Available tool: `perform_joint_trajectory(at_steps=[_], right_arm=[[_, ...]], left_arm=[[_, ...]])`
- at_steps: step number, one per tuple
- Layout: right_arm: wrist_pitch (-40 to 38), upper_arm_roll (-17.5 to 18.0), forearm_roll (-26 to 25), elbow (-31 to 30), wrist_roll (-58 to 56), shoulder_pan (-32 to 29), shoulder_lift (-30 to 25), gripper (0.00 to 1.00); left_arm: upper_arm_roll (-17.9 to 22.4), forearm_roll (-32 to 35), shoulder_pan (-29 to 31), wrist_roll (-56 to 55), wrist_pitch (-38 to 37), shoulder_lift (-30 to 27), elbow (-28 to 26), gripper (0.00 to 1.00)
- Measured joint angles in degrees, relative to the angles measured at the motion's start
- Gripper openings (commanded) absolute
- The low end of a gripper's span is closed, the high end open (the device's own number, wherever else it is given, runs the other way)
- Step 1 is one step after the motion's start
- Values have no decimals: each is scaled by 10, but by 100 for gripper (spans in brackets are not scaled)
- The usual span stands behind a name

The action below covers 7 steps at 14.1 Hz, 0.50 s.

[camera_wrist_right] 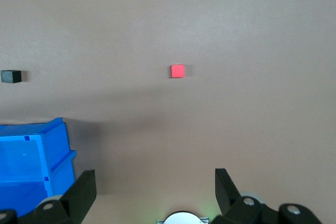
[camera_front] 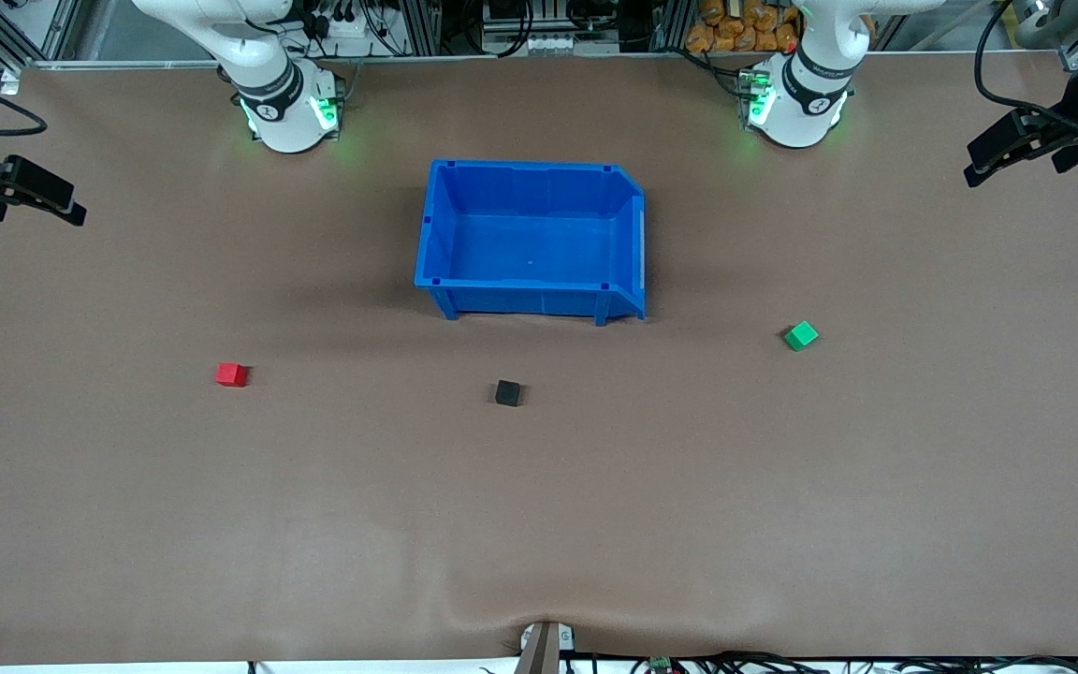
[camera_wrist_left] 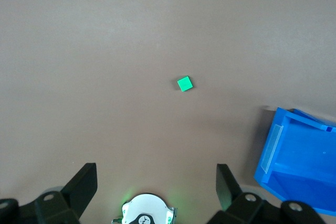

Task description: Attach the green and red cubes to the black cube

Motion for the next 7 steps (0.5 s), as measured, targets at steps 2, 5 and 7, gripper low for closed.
perform_joint_trajectory(at_steps=[2, 5, 7], right_arm=[[0, -1, -2, 3, 0, 0, 0, 100], [0, -1, -2, 5, 0, -1, 0, 100], [0, -1, -2, 6, 0, -1, 0, 100]], left_arm=[[0, 0, 0, 0, 0, 0, 0, 100], [0, 0, 0, 0, 0, 0, 3, 100], [0, 1, 0, 0, 0, 2, 9, 100]])
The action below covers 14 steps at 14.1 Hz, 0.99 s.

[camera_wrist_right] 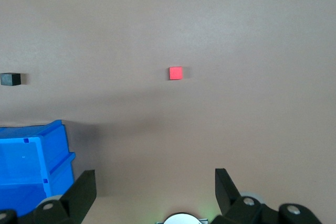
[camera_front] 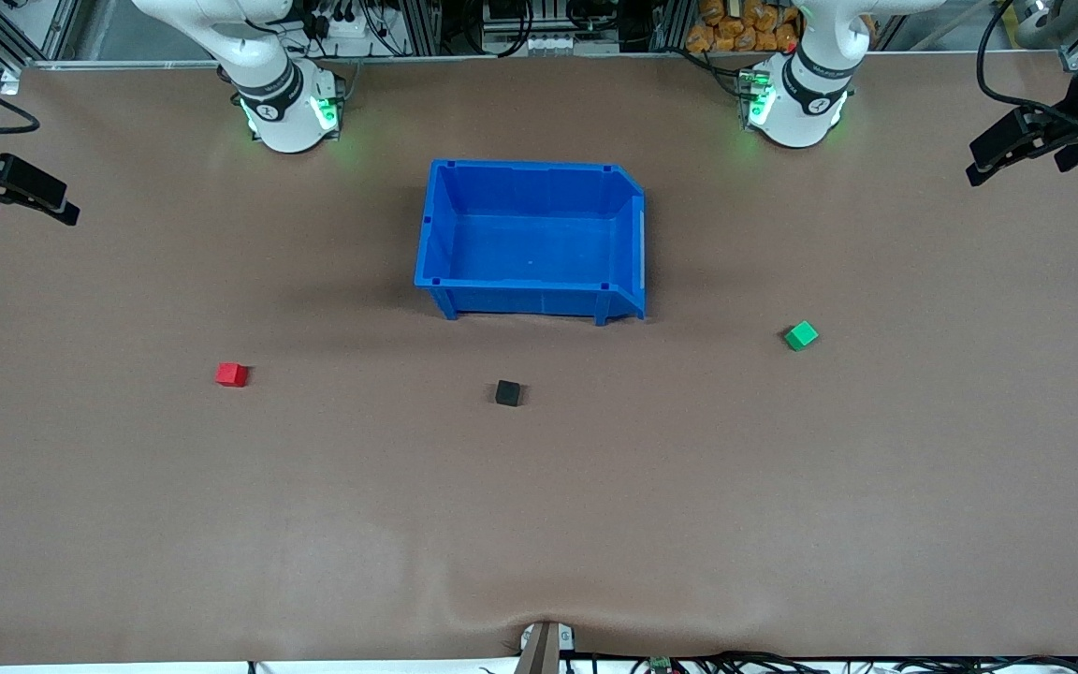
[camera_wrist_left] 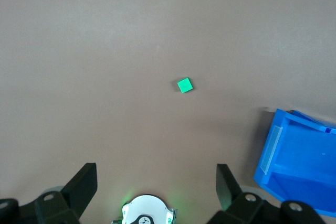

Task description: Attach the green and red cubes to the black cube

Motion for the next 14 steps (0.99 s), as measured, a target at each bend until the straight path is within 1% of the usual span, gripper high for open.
perform_joint_trajectory(at_steps=[3, 7, 14], right_arm=[[-1, -3, -1, 1, 0, -3, 0, 100], [-5, -5, -1, 6, 0, -4, 0, 100], [-20, -5, -1, 6, 0, -4, 1, 100]], left_arm=[[-1, 0, -1, 1, -4, 5, 12, 100], [-1, 0, -1, 2, -26, 7, 13, 100], [-1, 0, -1, 2, -32, 9, 13, 100]])
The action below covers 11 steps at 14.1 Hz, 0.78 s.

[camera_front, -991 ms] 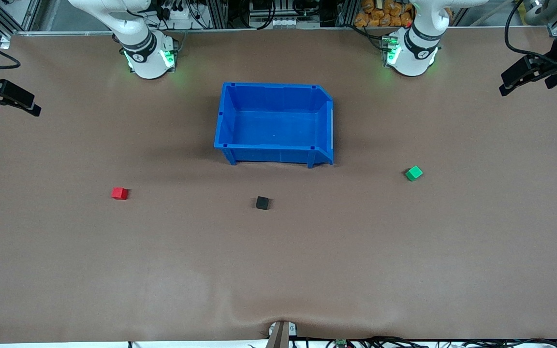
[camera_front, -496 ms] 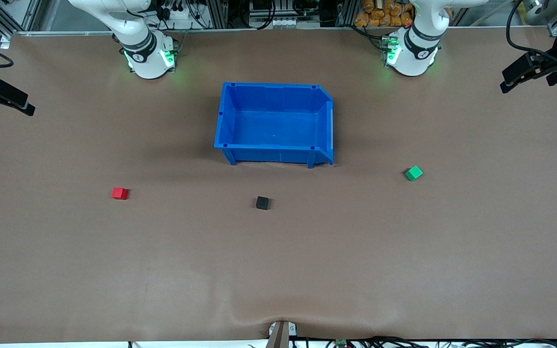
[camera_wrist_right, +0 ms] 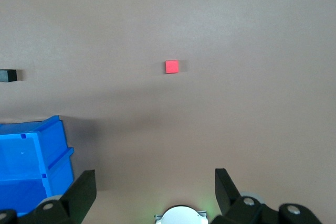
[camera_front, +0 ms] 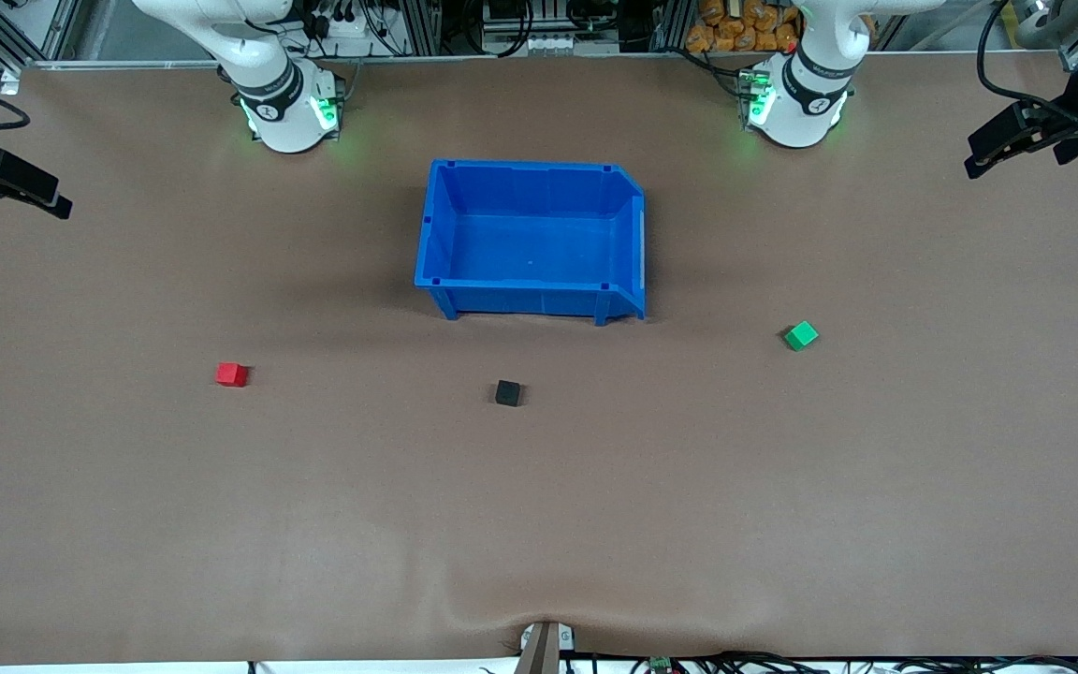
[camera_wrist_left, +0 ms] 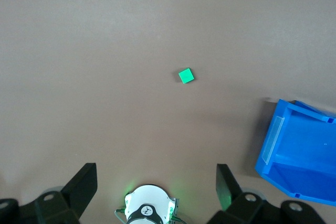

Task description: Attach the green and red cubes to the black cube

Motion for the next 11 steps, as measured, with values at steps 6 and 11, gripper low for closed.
perform_joint_trajectory(at_steps=[6, 11], right_arm=[[-7, 0, -5, 0, 0, 0, 0, 100], [-16, 6, -5, 0, 0, 3, 4, 100]], left_arm=[[0, 0, -1, 0, -1, 2, -1, 100], [-2, 0, -5, 0, 0, 6, -2, 100]])
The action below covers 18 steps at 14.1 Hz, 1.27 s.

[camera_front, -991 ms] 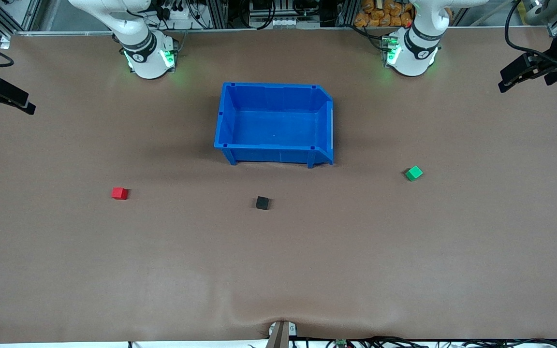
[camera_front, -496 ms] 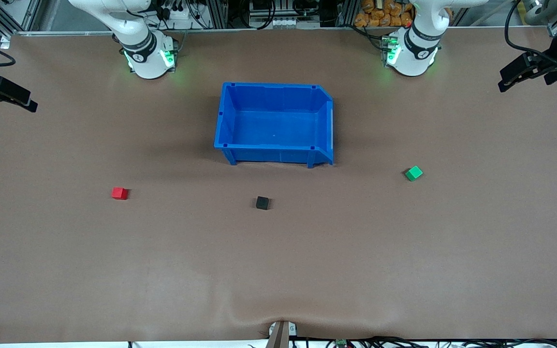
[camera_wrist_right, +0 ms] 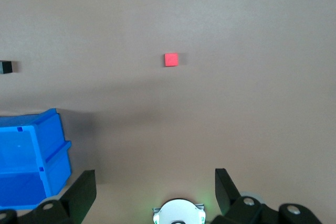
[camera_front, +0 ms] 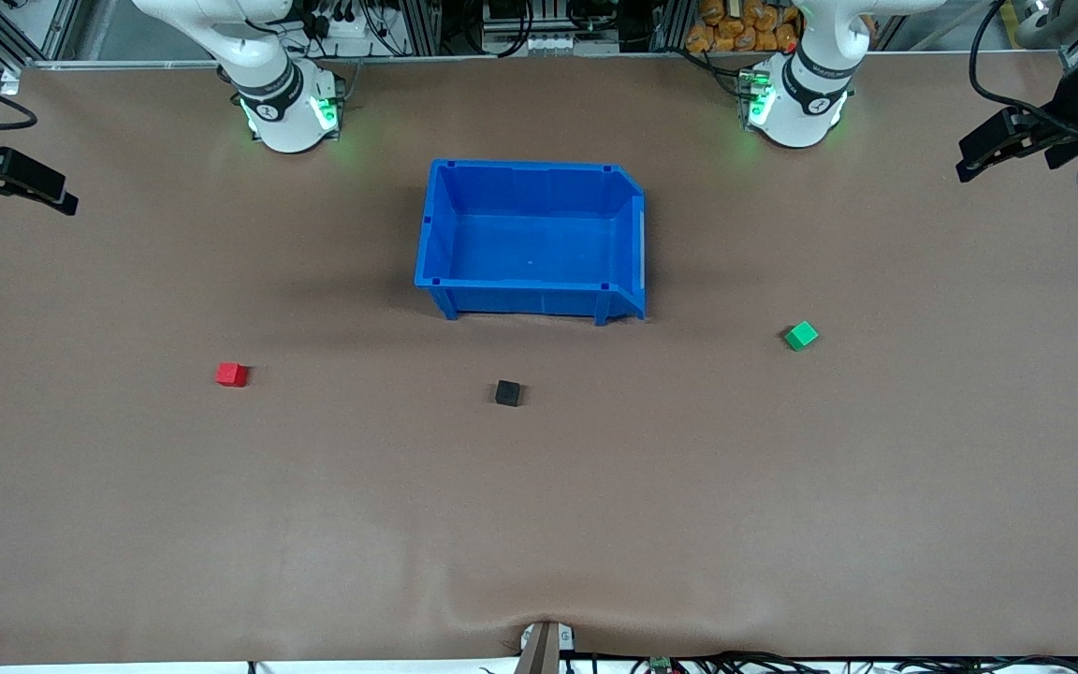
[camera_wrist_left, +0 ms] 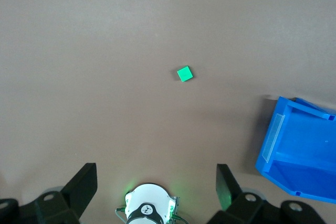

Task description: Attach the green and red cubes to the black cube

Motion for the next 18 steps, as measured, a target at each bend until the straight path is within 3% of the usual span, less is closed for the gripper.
perform_joint_trajectory(at_steps=[18], right_arm=[[-1, 3, -9, 1, 0, 21, 18, 100]], left_arm=[[0, 0, -1, 0, 5, 1, -9, 100]])
